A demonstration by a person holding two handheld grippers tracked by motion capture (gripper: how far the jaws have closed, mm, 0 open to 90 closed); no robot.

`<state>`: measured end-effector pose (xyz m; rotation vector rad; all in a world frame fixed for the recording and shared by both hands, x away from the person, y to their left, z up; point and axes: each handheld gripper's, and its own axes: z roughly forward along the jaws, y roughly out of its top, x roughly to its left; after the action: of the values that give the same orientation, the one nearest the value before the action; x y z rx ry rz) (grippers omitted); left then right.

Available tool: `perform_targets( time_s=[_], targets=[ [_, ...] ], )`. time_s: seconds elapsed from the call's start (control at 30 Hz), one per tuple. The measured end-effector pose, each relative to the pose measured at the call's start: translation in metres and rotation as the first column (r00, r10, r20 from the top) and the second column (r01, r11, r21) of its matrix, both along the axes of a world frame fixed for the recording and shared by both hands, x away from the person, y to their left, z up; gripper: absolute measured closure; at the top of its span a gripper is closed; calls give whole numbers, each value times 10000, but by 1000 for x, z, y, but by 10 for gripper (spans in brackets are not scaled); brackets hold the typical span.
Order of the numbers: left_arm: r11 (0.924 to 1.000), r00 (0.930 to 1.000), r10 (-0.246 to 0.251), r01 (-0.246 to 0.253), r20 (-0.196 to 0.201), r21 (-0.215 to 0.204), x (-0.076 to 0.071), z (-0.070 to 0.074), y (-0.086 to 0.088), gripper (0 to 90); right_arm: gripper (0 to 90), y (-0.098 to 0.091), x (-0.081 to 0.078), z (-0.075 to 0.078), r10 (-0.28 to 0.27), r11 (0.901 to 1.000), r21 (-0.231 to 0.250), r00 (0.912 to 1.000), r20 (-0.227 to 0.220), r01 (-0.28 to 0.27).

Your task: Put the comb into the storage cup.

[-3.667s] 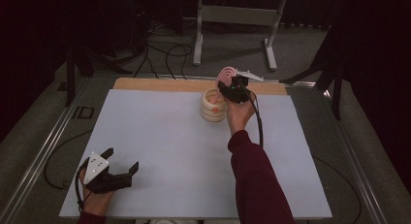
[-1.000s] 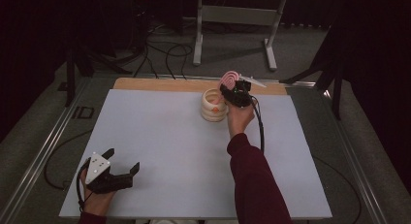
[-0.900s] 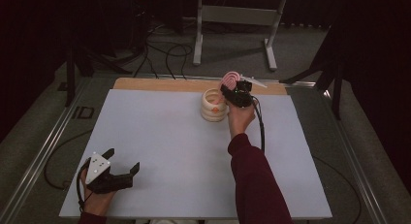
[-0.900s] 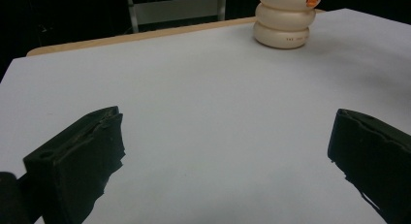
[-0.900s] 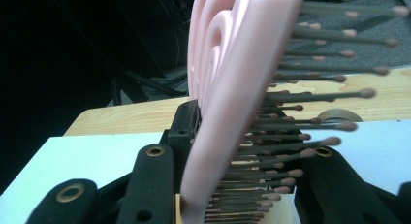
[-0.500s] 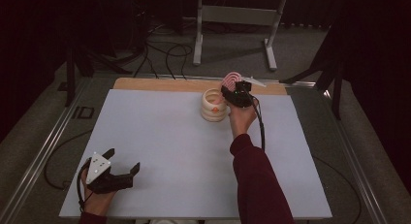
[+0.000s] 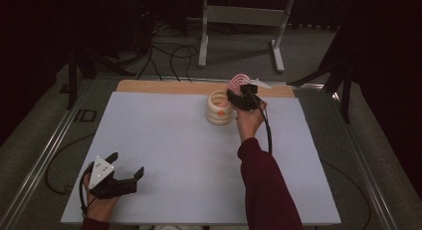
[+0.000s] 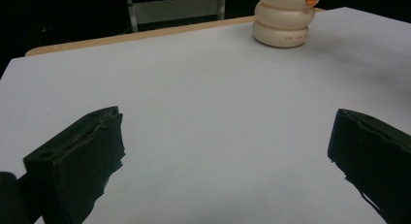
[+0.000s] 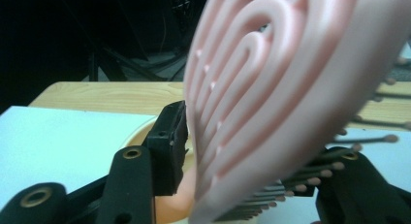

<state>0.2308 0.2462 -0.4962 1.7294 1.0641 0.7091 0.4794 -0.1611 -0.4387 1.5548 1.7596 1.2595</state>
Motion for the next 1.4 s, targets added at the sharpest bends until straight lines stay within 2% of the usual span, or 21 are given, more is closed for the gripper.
perform_targets(
  time_s=[0.13,0.4,0.43,0.53,0.83,1.0,1.4],
  targets=[
    [10000,10000,0,0,-10,5,0,0,0,1,456,-3,0,-1,30,9998,-218,10000,-30,-31],
    [10000,10000,-16,16,-22,31,0,0,-1,1,433,-6,-1,-1,170,9998,-141,9999,-26,-171],
    [10000,10000,-24,24,-30,34,0,-1,-1,1,395,-7,-1,-1,246,9996,-127,9997,-11,-246],
    [10000,10000,-24,24,-29,27,0,-1,-1,1,363,-8,0,-1,425,9990,-149,9991,-29,-425],
    [10000,10000,-49,49,-64,60,1,-2,-2,1,210,-13,-1,1,556,9984,-127,9983,-163,-558],
    [10000,10000,-51,52,-64,73,1,-2,-2,1,156,-16,-2,3,590,9980,-230,9979,-260,-596],
    [10000,10000,-27,28,-34,92,1,-1,-2,1,104,-16,-7,9,995,9923,-698,9944,-359,-1019]
  ],
)
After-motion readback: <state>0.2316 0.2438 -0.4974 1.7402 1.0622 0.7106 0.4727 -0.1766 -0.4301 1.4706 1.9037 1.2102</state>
